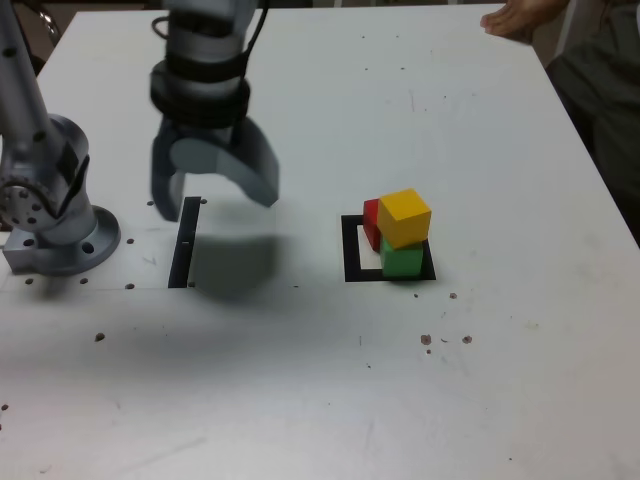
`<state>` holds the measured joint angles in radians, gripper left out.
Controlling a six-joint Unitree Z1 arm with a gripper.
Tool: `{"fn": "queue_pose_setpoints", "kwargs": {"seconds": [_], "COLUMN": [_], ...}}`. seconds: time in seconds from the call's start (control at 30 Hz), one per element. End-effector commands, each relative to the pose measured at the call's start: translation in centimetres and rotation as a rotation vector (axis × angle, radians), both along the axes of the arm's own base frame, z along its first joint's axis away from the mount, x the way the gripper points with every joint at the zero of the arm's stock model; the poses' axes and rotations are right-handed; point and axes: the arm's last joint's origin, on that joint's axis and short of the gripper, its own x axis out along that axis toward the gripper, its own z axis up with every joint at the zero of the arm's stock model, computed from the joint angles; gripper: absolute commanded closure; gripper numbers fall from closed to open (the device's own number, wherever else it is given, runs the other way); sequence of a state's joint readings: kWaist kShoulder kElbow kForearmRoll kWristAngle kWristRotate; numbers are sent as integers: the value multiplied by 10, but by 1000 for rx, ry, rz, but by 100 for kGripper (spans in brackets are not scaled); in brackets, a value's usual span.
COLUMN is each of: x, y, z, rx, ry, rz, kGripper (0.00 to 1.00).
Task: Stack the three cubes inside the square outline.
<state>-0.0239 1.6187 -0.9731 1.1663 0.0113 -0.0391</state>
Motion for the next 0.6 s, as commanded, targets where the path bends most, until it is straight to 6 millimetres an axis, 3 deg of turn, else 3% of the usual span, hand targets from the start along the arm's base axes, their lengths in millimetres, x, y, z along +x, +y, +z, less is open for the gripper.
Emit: {"fn": "queue_pose_setpoints", "kwargs": {"seconds": [0.0, 0.27, 0.57], "x": [8, 32, 63], "y": [7, 25, 31], "z": [1, 7, 18], "rx": [3, 26, 44], "ry": [8, 3, 2], "rz": [12, 44, 46], "kGripper": [1, 1, 1]}}
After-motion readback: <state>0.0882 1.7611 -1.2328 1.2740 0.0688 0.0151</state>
